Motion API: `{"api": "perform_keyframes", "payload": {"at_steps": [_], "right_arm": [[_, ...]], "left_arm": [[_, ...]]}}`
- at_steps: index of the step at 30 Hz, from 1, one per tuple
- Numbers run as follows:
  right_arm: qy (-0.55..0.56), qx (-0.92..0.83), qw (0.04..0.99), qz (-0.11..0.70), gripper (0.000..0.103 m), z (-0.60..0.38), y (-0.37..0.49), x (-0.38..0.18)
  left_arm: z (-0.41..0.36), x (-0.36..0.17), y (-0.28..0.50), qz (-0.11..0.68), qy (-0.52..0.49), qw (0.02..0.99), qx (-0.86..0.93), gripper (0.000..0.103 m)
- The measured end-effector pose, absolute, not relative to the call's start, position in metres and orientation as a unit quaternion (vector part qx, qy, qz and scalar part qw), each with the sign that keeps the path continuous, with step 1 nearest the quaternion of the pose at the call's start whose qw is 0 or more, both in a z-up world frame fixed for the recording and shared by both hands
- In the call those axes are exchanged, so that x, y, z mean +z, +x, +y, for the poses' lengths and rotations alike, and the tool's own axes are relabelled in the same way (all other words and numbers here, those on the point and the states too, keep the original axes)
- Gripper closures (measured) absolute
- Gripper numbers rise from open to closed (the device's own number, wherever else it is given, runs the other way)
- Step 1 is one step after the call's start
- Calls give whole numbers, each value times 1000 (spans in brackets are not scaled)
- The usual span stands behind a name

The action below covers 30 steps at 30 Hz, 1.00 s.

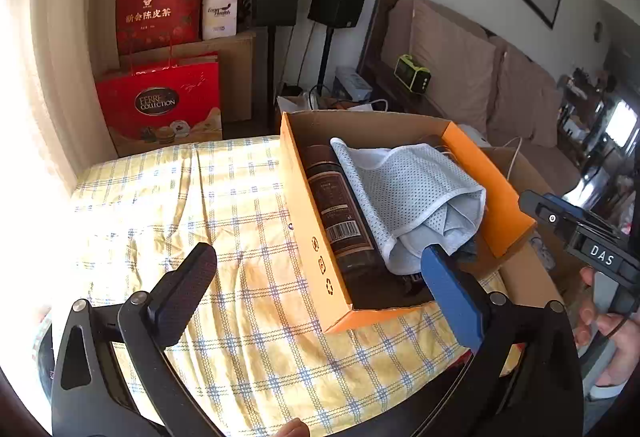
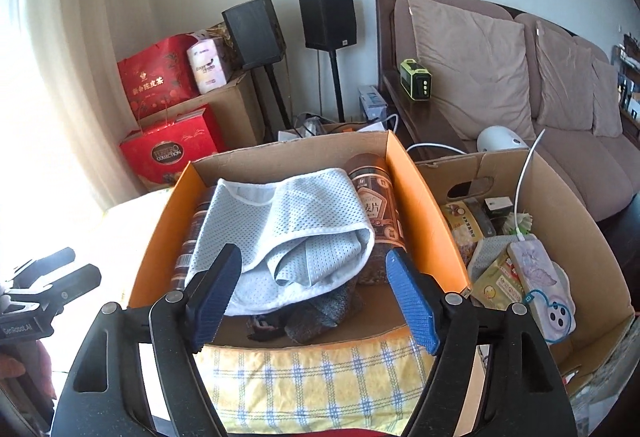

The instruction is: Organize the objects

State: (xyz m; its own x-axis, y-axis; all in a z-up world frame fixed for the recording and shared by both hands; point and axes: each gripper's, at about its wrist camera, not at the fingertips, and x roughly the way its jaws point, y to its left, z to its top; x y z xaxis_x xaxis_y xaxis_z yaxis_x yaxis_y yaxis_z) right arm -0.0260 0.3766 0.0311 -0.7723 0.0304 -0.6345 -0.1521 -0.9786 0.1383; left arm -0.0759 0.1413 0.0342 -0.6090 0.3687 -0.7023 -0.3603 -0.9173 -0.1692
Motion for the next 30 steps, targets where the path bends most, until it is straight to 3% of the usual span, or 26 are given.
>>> {"api": "perform_keyframes", "payload": {"at_steps": [10, 13, 30], "right_arm": [[-331, 939, 31, 84, 11, 343, -5, 36], [-326, 942, 32, 77, 0, 334, 3, 37], [-312, 948, 31, 51, 0, 277, 41, 30]], "left_arm": [[112, 41, -50, -2, -383, 176, 907, 0], [102, 41, -41, -3, -375, 163, 913, 0], [39, 23, -1, -39, -372, 101, 922, 0]]}}
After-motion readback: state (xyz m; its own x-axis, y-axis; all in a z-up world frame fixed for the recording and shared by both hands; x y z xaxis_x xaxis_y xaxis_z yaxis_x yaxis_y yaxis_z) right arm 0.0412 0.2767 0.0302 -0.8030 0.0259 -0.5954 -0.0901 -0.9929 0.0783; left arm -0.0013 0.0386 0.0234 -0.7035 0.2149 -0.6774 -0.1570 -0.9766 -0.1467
